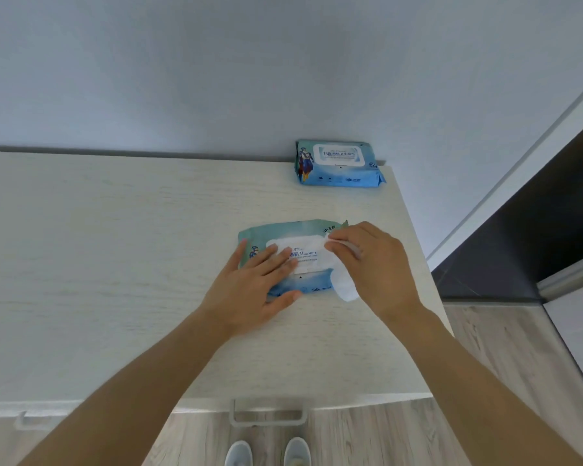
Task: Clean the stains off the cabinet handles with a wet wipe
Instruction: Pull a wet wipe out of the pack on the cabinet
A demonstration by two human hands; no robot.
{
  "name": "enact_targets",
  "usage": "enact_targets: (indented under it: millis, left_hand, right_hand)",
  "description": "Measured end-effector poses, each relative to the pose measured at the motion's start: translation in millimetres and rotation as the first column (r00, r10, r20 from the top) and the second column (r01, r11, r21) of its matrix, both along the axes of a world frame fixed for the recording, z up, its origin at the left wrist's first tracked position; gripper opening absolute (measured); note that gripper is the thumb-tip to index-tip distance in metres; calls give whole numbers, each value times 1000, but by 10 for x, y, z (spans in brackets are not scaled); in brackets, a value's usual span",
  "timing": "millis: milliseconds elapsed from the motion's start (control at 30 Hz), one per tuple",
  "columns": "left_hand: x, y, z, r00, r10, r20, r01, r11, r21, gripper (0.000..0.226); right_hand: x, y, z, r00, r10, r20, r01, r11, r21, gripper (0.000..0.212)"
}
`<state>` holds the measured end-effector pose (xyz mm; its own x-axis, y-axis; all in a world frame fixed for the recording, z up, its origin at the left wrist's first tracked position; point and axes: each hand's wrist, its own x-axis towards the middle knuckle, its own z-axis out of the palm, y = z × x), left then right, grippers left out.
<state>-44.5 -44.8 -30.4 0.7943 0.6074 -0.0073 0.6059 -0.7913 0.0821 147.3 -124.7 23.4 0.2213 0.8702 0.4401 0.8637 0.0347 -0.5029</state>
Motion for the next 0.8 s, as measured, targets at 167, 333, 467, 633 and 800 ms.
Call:
enact_targets:
  millis: [167,333,467,633,800]
  left_hand:
    - [25,-17,93,991,27,-130,-31,999,-32,106]
    - [-34,-121,217,959,140,245,-118,988,-101,87]
    - [82,-166,283,792,55,608,-57,998,-17,64]
    - [36,-154,379,668,-59,742,-140,969,203,36]
    - [-248,-343,222,730,-164,664,-57,953,298,21]
  right_hand:
    - [-10,-100,46,1000,14,-5,-14,997,-73,14]
    - [-49,-140,150,988,20,-152,-45,986,-158,17]
    - [-155,-130,232,960,57,-273,-68,997,-32,10]
    - [-225,-99,271,972,116,-205,-114,993,19,11]
    - [-379,-329,45,940,158,-302,-193,977,-89,11]
